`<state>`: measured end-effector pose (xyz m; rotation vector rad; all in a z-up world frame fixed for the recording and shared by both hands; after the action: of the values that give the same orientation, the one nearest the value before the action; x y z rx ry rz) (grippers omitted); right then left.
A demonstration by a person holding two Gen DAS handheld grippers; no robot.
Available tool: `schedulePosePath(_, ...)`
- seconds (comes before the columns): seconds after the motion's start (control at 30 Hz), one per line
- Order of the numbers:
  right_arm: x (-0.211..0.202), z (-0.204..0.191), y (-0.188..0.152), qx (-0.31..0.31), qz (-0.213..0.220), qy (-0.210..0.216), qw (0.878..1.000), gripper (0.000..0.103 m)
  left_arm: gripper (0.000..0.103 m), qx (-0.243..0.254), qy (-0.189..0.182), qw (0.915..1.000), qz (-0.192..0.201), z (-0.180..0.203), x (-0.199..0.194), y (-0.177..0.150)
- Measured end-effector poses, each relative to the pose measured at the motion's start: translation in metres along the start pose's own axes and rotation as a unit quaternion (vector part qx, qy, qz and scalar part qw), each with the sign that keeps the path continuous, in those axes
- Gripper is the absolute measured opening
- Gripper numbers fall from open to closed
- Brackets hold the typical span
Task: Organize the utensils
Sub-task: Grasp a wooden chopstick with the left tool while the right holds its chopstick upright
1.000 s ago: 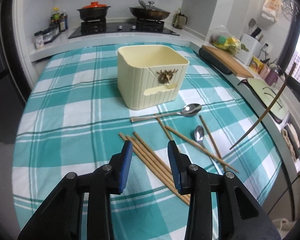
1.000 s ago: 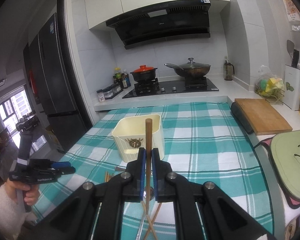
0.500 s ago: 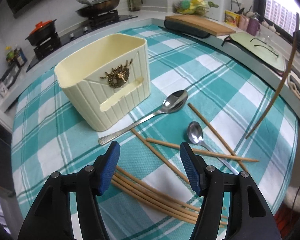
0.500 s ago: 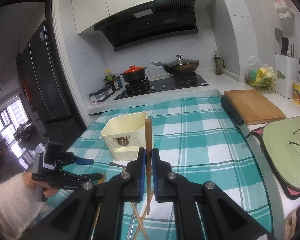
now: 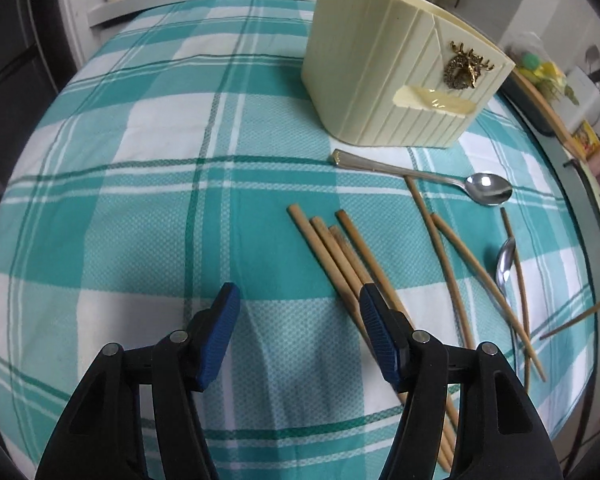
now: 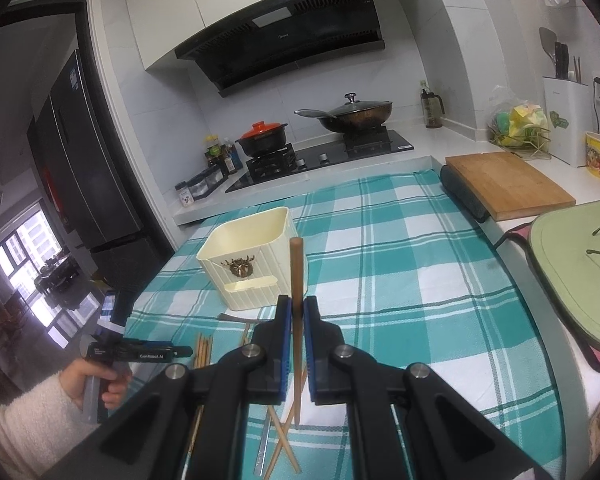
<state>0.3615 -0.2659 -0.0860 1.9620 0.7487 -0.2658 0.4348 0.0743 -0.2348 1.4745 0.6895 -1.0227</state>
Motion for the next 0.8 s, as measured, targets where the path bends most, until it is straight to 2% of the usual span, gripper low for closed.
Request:
schedulePosePath(0.1,0.004,-0.004,-0.002,-0.001,-0.004,0.006,1.0,0.006,0.066,-0.014,0.044,0.9989,0.0,0.005,0.005,-0.006)
schedulePosePath(0.23,0.002,-0.011,-0.003,-0.004,0.001,0.011,1.0,0.006,0.078,-0.033,0.085,0.9958,0.004,0.005,0.006,-0.006)
schedulePosePath(0.37,-0.002,-0.013,-0.003,-0.006,0.008,0.009,1.0,0.006,0.083,-0.055,0.1,0.9935,0.003,0.007,0.008,-0.003)
schedulePosePath(0.6,-0.001,-0.01,-0.004,0.002,0.006,0.009,1.0,0.006,0.083,-0.099,0.108,0.9891,-0.009,0.001,0.005,-0.013)
schedulePosePath(0.7,-0.002,-0.01,-0.005,0.0,0.009,0.009,1.0,0.006,0.082,-0.113,0.127,0.9853,-0.019,0.001,0.006,-0.02)
schedulePosePath(0.77,-0.002,-0.01,-0.005,0.0,0.011,0.009,1.0,0.006,0.089,-0.106,0.137,0.9846,-0.02,0.006,0.008,-0.016)
schedulePosePath(0.8,-0.002,-0.01,-0.005,0.0,0.01,0.009,1.0,0.006,0.089,-0.113,0.138,0.9837,-0.023,0.006,0.008,-0.016)
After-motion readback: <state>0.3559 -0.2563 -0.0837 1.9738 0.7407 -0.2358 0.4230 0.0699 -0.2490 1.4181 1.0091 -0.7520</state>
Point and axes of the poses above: each gripper's, at about its wrist camera, not at the fingertips, and x roughly the way its jaws point, z to its right, y to its top, the point moved 4 cm from there along x, roughly the way its jaws point, and after that the axes turned 15 degrees about x, right-handed, at the moved point
